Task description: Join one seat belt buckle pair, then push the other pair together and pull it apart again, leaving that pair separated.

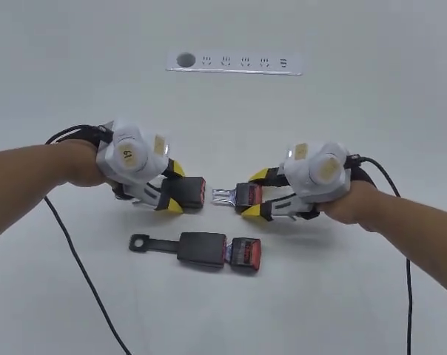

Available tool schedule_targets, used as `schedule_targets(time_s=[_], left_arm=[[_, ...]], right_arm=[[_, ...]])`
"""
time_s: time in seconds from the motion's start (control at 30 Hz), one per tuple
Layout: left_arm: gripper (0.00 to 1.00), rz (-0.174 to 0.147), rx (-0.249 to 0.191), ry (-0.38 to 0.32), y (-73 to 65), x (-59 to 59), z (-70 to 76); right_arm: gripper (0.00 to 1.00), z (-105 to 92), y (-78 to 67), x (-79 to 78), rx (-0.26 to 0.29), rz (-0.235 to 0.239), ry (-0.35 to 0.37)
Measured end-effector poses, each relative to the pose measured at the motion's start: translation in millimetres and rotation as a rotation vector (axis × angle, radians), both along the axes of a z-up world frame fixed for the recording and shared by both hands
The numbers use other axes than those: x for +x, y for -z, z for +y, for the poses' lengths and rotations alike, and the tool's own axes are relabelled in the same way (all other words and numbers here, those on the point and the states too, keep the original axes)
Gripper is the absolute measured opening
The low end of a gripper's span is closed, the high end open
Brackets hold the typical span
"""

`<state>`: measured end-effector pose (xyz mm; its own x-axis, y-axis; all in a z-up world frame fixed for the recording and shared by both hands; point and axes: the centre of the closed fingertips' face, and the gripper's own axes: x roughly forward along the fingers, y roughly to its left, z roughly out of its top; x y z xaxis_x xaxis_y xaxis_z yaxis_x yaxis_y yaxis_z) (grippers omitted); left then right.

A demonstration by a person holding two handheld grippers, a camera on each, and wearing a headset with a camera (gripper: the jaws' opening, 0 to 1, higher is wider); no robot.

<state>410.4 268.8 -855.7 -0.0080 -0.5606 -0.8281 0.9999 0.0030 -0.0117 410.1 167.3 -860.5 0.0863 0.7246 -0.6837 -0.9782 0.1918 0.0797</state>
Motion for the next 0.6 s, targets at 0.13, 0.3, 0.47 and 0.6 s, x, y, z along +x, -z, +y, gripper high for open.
schedule_targets(time_s=[0.13, 0.3, 0.47, 0.6], left_arm=[[0.35, 0.001, 0.001, 0.0, -0.1, 0.2, 0.3], [0.35, 0.001, 0.006, -0.001, 0.0, -0.1, 0.2], [0.35, 0.004, 0.007, -0.003, 0.1, -0.3, 0.7], [0.35, 0.003, 0.006, -0.003, 0.3, -0.7, 0.8]], right_arm=[[0.36, -9.8, 0.2, -0.2, 0.001, -0.001, 0.009], [0.36, -22.9, -0.9, -2.0, -0.008, 0.003, 0.021], [0.36, -35.7, -1.5, -3.8, -0.017, 0.0, 0.027], [0.36, -45.1, -0.8, -2.9, -0.019, 0.004, 0.032]])
